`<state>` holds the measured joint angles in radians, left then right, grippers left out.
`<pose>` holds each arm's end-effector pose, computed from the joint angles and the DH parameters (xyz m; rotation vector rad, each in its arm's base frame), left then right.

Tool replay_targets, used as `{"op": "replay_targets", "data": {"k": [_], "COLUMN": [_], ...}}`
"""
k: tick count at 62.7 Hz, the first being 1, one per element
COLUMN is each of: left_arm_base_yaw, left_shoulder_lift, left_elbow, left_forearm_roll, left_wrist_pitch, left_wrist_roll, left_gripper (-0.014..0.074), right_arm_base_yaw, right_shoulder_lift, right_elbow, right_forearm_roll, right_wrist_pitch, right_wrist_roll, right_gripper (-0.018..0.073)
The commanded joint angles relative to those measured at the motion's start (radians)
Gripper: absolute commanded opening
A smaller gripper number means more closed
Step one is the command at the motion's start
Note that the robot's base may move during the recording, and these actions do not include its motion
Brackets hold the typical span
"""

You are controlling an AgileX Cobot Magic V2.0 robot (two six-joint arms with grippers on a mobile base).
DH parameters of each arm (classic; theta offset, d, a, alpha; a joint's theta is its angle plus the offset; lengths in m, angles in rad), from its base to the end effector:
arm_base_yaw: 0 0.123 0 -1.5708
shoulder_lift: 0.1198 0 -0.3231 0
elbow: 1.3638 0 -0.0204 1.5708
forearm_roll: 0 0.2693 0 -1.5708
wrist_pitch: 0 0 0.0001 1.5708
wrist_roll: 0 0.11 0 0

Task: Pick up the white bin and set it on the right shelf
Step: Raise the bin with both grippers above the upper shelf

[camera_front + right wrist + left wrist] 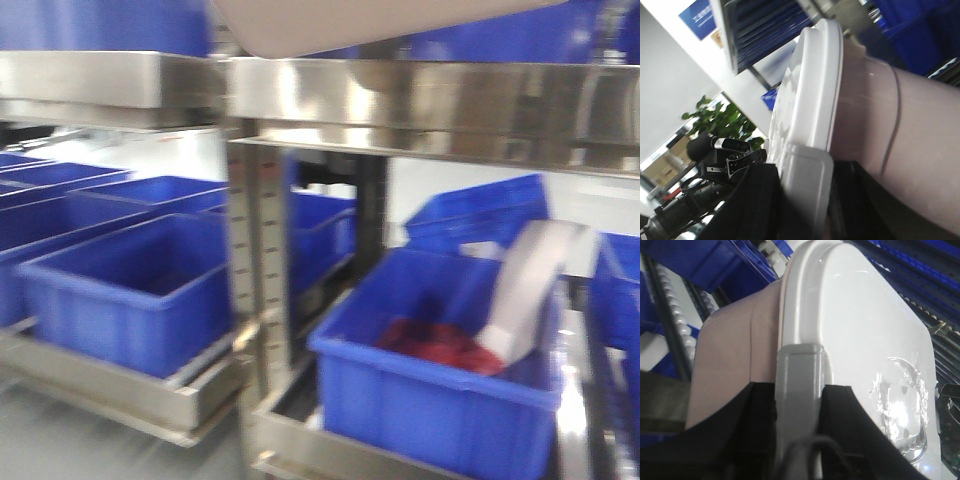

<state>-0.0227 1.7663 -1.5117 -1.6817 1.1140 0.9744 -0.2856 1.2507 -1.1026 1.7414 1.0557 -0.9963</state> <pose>0.4164 -0.1076 0.4081 0.2884 1.7345 -1.4763 0.2768 0.0171 0.4565 -0.0349 1.5688 1.1835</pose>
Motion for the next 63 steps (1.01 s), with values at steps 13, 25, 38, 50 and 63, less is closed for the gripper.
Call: {"op": "replay_targets", "data": {"k": [13, 25, 38, 50, 63], "left_arm_base_yaw": [-0.037, -0.037, -0.037, -0.037, -0.037], "left_shoulder_lift": [-0.052, -0.052, -0.052, -0.052, -0.052], "left_elbow": [-0.036, -0.036, -0.036, -0.036, -0.036], "left_forearm_roll": [-0.044, -0.044, -0.044, -0.044, -0.044], "left_wrist_pitch": [0.165, 0.165, 0.165, 0.165, 0.165], "left_wrist_roll": [0.024, 0.024, 0.024, 0.024, 0.024], "left_gripper": [-0.0101, -0.0101, -0.0101, -0.0101, -0.0101], "right_arm_base_yaw": [0.026, 0.026, 0.026, 0.026, 0.026], "right_shoulder_lift": [-0.039, -0.039, -0.039, -0.039, -0.039], "right_elbow": [-0.034, -0.034, -0.034, -0.034, -0.034], "right_forearm_roll": [0.107, 0.107, 0.107, 0.107, 0.107], "right_wrist_pitch": [0.180, 0.180, 0.180, 0.180, 0.179], "right_wrist_roll": [-0.011, -0.011, -0.011, -0.011, -0.011], "right_gripper": [0.0192, 0.0192, 0.0192, 0.0192, 0.0192]}}
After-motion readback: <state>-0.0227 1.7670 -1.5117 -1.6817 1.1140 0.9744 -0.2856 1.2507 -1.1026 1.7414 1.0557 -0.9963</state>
